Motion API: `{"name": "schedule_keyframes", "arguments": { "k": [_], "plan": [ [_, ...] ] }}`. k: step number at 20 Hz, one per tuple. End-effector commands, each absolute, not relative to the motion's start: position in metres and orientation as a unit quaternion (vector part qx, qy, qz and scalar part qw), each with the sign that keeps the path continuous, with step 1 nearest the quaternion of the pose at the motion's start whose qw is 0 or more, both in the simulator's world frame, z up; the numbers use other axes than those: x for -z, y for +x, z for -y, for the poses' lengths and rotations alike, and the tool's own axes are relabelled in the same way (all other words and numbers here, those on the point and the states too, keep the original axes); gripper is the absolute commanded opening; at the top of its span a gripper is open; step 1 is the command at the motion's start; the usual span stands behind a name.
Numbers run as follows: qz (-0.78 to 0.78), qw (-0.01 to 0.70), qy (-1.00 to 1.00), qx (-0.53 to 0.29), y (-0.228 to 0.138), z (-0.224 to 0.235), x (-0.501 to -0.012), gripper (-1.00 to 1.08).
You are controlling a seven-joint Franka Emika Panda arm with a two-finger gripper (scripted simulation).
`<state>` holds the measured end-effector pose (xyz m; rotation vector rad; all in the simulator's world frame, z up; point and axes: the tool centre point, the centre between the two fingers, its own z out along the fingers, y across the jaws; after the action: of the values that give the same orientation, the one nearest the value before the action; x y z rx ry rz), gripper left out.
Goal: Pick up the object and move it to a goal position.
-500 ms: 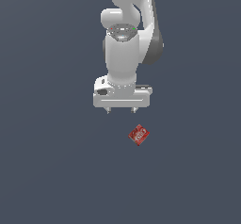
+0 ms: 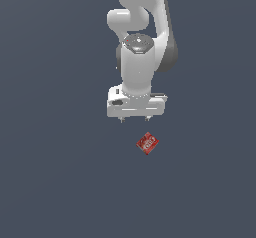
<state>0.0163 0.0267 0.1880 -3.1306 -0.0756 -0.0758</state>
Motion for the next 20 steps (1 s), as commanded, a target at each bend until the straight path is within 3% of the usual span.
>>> {"name": "schedule_keyframes", "arguments": {
  "k": [1, 20],
  "plan": [
    [0.03, 0.006, -0.999, 0.021, 0.015, -0.031, -0.184, 1.0],
    [-0.071, 0.009, -0.997, 0.015, 0.023, -0.046, -0.158, 1.0]
  ]
}}
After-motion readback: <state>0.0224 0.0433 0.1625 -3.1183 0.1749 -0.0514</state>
